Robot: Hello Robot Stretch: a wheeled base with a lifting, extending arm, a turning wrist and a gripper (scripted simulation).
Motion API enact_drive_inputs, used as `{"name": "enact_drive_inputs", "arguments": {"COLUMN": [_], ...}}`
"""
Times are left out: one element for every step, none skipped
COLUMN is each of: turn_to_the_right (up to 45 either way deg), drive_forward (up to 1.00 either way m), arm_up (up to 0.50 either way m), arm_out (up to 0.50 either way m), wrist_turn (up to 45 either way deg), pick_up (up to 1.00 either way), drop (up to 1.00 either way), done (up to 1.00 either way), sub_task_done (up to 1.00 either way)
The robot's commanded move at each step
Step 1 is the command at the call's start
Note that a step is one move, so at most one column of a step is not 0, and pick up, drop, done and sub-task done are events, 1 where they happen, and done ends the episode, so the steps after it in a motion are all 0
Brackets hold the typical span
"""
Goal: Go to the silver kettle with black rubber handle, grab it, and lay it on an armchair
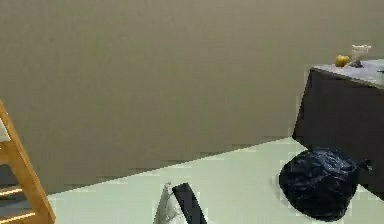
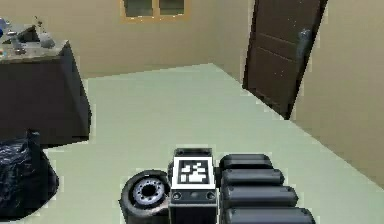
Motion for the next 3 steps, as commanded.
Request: {"name": "enact_drive_inputs", "arguments": {"turn_to_the_right": [-45.0, -45.0, 0.0], "drive_forward": [0.0, 0.0, 0.45], "arm_up": [0.0, 0.0, 0.0], "arm_out": [0.0, 0.0, 0.0], "wrist_turn": [0.0, 0.0, 0.0], "pick_up": [0.0, 0.0, 0.0], "drop": [0.0, 0.0, 0.0], "done": [0.0, 0.0, 0.0], "sub_task_done": [0.0, 0.0, 0.0]}}
